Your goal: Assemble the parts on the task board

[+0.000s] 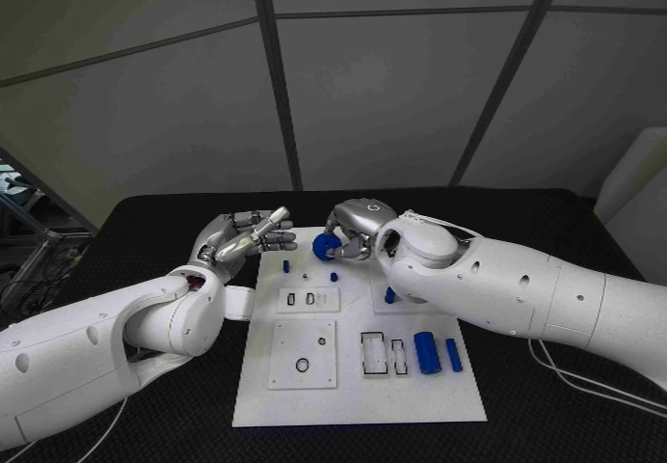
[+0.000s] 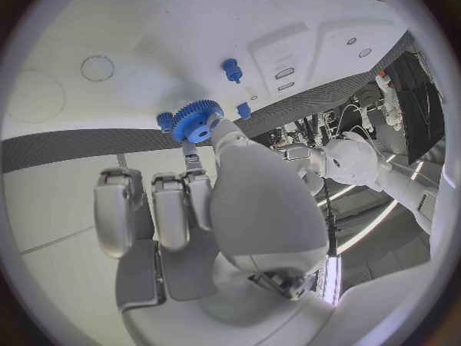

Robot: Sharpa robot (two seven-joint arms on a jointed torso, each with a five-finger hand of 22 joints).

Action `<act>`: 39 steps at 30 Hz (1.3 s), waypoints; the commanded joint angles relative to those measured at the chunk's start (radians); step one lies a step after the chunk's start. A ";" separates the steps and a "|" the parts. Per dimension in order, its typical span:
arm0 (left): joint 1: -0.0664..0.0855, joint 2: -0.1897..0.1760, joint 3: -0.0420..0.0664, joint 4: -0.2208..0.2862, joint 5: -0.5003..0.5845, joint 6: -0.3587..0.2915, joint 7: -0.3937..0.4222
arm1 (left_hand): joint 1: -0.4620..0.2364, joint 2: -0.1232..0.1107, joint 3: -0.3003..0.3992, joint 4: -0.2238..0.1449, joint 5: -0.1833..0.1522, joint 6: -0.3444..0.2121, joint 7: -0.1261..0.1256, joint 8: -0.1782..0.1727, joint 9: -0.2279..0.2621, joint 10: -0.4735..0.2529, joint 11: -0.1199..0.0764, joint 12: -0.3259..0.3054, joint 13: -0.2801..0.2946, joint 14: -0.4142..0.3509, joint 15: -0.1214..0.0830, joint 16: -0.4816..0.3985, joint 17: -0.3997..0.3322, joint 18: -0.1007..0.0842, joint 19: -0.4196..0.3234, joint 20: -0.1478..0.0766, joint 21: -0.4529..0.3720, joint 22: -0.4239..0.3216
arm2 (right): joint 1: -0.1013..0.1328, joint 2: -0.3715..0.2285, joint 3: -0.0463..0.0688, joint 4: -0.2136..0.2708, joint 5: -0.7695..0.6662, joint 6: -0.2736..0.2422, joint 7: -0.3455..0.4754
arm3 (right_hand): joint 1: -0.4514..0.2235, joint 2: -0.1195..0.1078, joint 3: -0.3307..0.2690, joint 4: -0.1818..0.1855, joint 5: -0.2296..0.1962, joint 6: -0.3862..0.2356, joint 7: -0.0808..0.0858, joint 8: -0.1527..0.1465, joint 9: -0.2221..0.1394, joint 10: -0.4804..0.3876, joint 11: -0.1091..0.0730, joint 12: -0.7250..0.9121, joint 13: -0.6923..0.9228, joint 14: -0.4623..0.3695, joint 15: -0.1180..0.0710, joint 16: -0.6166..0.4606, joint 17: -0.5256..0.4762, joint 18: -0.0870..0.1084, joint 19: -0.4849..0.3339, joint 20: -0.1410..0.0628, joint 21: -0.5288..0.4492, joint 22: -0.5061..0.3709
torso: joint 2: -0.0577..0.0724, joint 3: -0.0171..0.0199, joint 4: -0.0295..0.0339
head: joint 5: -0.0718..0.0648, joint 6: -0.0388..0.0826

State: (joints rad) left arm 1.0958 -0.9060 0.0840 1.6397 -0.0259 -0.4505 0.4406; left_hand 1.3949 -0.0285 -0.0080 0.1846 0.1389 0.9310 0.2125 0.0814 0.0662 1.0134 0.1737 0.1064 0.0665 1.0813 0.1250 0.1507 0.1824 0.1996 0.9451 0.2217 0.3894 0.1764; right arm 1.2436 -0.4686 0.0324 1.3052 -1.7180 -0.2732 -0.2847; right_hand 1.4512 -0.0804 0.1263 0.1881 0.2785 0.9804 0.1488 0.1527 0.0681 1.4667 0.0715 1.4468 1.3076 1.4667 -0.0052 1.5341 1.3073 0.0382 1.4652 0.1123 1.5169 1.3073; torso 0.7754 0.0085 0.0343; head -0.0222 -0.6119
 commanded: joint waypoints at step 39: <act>0.003 0.002 0.001 0.003 -0.004 0.007 0.002 | 0.001 0.007 -0.003 -0.006 -0.005 0.000 0.007 -0.005 0.000 -0.005 -0.002 -0.005 -0.001 -0.004 -0.001 -0.006 0.003 -0.019 -0.004 0.004 0.004 0.000 | -0.002 0.033 0.000 -0.053 0.006 0.073 0.011 | -0.200 -0.012 -0.002 0.103 -0.003 -0.094 0.014 -0.075 0.005 -0.013 0.007 -0.036 0.102 0.085 0.013 0.002 0.180 -0.008 0.010 0.008 -0.007 0.143 | -0.001 0.0009 -0.0015 | 0.003 -0.004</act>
State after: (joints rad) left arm 1.0967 -0.9039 0.0840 1.6405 -0.0259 -0.4504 0.4398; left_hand 1.3951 -0.0286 -0.0080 0.1846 0.1389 0.9309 0.2125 0.0814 0.0662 1.0134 0.1737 0.1064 0.0665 1.0813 0.1250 0.1509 0.1838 0.1997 0.9451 0.2217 0.3894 0.1764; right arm 1.2398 -0.4350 0.0320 1.2518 -1.7257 -0.2221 -0.2781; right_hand 1.2603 -0.0958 0.1233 0.2875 0.2706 0.8820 0.1631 0.0724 0.0726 1.4521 0.0786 1.4081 1.3076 1.4667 0.0020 1.5340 1.3079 0.0383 1.4651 0.1123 1.5131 1.3081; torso 0.7744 0.0095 0.0327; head -0.0206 -0.6164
